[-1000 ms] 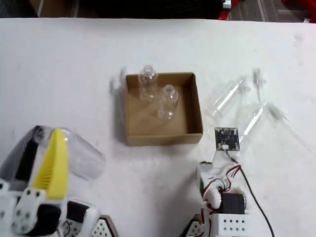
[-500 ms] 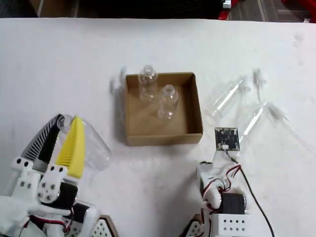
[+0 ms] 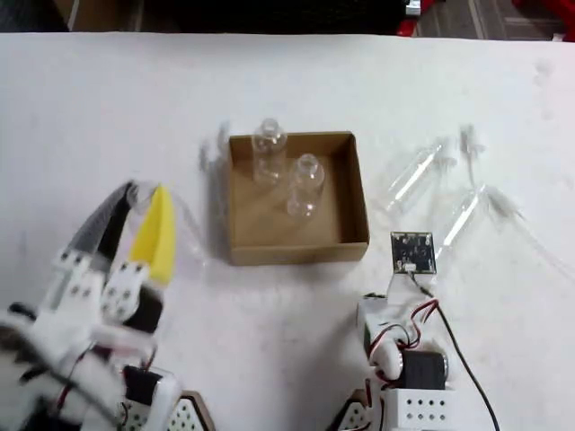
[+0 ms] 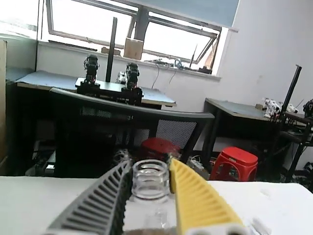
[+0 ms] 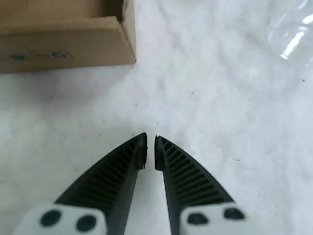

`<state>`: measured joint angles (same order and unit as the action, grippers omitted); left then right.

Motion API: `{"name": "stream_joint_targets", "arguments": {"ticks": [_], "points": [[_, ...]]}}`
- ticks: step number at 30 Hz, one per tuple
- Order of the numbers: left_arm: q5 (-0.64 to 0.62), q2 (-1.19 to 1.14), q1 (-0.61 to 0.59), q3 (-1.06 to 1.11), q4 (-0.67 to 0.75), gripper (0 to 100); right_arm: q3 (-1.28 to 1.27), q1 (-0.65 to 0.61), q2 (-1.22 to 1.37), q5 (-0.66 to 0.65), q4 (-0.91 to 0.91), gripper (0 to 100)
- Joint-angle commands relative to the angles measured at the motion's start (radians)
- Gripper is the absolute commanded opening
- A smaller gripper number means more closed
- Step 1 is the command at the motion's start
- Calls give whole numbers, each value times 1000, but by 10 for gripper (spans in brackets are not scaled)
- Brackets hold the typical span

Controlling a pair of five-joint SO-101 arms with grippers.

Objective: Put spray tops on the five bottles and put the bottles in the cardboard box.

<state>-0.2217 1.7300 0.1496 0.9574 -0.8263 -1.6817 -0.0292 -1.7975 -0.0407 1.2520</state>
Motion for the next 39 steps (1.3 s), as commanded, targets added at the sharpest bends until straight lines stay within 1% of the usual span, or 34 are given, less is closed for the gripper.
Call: {"name": "stream_joint_targets", "arguments": {"ticks": [1,3,4,5,6,8,10,13,16,19,22,25,28,31,33,39], "points": [[-15,-1,8,270,430,23,-9,10,-2,6,10,15],[-9,-1,8,413,657,23,-9,10,-2,6,10,15],[20,-1,12,465,747,23,-9,10,-2,6,10,15],[64,-2,27,505,815,23,-9,10,-2,6,10,15],[112,-4,50,532,848,23,-9,10,-2,6,10,15],[187,-4,105,569,856,23,-9,10,-2,6,10,15],[235,-4,157,582,867,23,-9,10,-2,6,10,15],[247,-5,203,578,895,23,-9,10,-2,6,10,15],[247,-35,213,529,905,23,-9,10,-2,6,10,15],[238,-199,209,396,893,23,-9,10,-2,6,10,15],[226,-466,217,264,893,23,-9,10,-2,6,10,15],[144,-673,209,227,918,23,-9,8,-2,6,10,15],[101,-748,208,264,1013,23,-9,10,-2,6,10,15],[103,-785,228,330,1155,23,-9,10,-2,6,10,15],[104,-808,242,370,1220,23,-9,10,-2,6,10,15],[104,-846,248,448,1234,23,-9,10,-2,6,10,15]]}}
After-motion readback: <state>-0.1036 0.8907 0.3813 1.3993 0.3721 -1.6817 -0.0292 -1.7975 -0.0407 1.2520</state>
